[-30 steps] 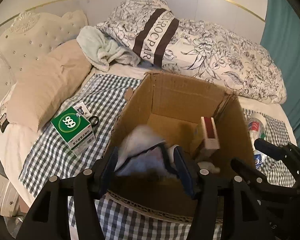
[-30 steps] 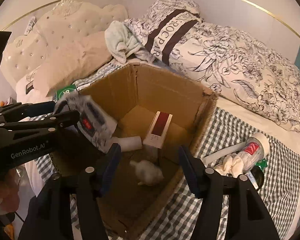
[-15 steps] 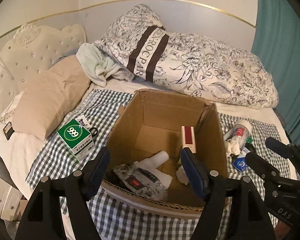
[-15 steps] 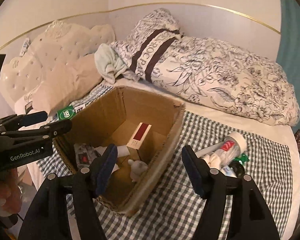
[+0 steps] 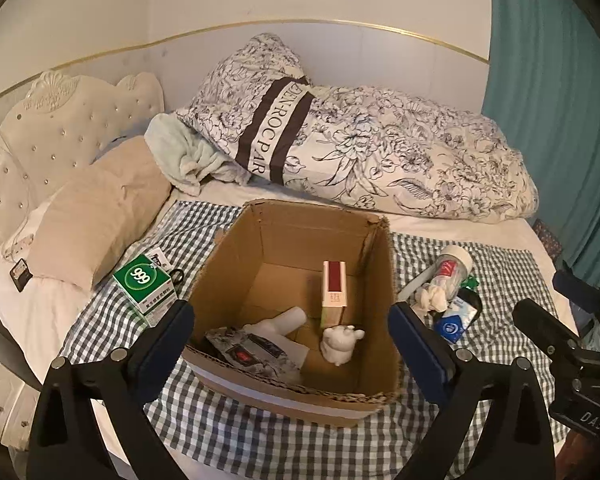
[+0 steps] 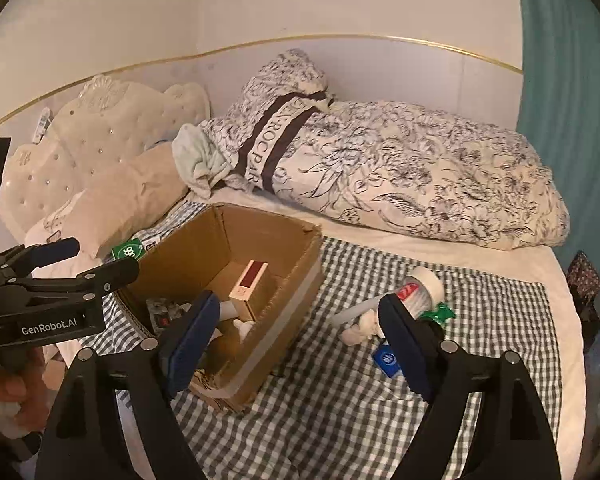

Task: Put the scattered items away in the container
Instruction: 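Withdraw both tools from the box toward the items on the gingham sheet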

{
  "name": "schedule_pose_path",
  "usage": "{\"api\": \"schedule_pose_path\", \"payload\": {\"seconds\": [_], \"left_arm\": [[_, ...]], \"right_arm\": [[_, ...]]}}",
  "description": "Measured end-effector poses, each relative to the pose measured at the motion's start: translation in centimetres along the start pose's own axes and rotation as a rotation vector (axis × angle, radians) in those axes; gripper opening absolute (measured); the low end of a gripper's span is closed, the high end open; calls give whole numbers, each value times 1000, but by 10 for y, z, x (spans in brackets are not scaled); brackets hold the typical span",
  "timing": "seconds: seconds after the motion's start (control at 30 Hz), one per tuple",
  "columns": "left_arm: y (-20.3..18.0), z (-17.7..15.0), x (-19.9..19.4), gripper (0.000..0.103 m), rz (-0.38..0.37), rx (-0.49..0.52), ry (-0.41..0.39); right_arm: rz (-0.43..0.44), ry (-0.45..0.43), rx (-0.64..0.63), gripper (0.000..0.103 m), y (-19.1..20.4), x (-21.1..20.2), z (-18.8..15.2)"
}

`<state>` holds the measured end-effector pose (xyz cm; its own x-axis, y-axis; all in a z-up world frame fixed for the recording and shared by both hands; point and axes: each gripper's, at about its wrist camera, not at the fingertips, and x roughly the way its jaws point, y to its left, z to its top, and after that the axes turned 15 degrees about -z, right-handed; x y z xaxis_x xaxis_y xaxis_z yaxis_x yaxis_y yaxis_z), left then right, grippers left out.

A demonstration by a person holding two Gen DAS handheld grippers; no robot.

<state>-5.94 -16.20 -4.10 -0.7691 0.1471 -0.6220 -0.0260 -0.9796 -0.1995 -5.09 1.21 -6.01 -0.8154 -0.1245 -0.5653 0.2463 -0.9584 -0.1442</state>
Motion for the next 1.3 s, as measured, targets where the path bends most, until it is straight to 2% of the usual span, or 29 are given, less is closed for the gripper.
{"api": "schedule_pose_path", "payload": {"seconds": [0.27,0.4,0.5,0.9,1.3], "left_arm": [[-28,-3,-14,103,-19,44,-25],[-43,-7,-17,103,-22,67,-31],[-52,-9,-18,103,-26,81,-28],[-90,-17,-15,103,-76,120,-17],[-128,-33,-1,103,-103,215,16]], "right_arm": [[-42,-23,52,94,-34,-23,-10],[-69,-26,77,96,-51,-32,-17],[-86,-32,92,103,-64,-40,-23],[-144,-14,140,103,-112,-57,-44],[-164,-9,169,103,-132,-63,-58]]}}
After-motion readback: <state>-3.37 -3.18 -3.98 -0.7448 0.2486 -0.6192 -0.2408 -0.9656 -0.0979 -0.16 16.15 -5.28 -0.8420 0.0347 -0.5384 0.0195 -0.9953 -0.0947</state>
